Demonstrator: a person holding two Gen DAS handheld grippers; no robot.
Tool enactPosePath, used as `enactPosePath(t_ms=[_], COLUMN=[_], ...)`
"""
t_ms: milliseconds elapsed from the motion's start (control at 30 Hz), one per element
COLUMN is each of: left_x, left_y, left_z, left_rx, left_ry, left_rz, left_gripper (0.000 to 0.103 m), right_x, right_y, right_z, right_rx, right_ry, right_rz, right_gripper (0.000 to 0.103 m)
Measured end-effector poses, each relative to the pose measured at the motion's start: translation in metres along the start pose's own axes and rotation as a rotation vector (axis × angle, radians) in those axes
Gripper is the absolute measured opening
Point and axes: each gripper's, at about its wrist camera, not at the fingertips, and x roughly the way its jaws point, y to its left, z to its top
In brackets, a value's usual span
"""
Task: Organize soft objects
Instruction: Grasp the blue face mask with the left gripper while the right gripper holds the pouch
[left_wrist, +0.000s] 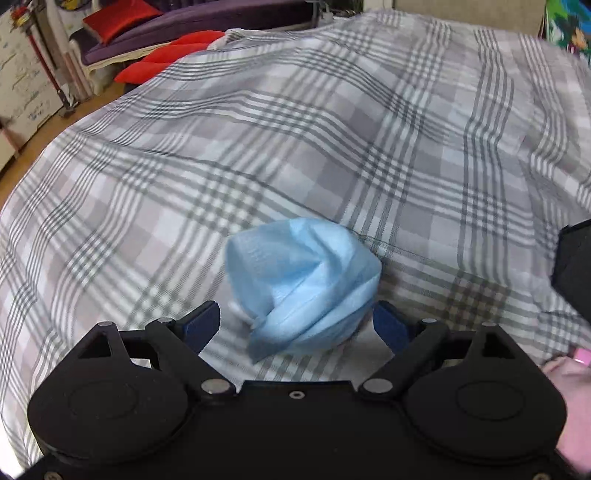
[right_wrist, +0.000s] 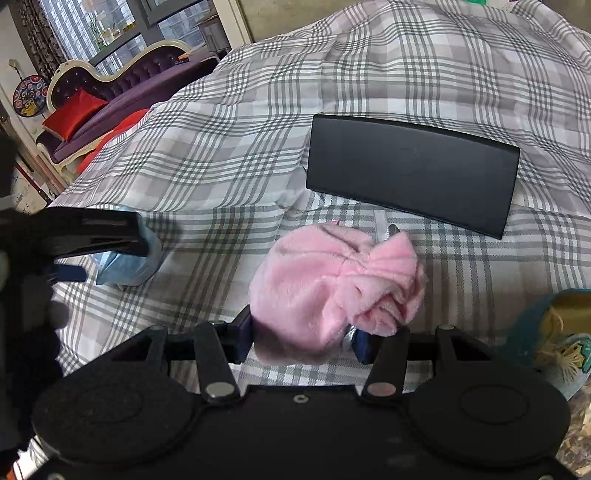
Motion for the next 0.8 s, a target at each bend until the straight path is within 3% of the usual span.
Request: enactPosePath(t_ms=[300, 467, 800], left_x=[0.022, 0.017, -0.043], left_y=[-0.011, -0.010, 0.007], left_z=[0.013, 0.014, 0.001], left_rx=[0.003, -0.001, -0.042], left_ry=[0.009, 0.023, 0.005], left_rz=[0.003, -0.052, -0.099], left_gripper=[0.084, 0.055, 0.053], right_x=[0.000, 0.000, 0.000], right_y=[-0.003, -0.002, -0.009], right_z=[0.001, 0.000, 0.003], right_rx=[0.010, 0.004, 0.028], right_ry=[-0.001, -0.007, -0.020], right_rz=[0.014, 0.019, 0.036], right_gripper=[0.051, 0.051, 0.051])
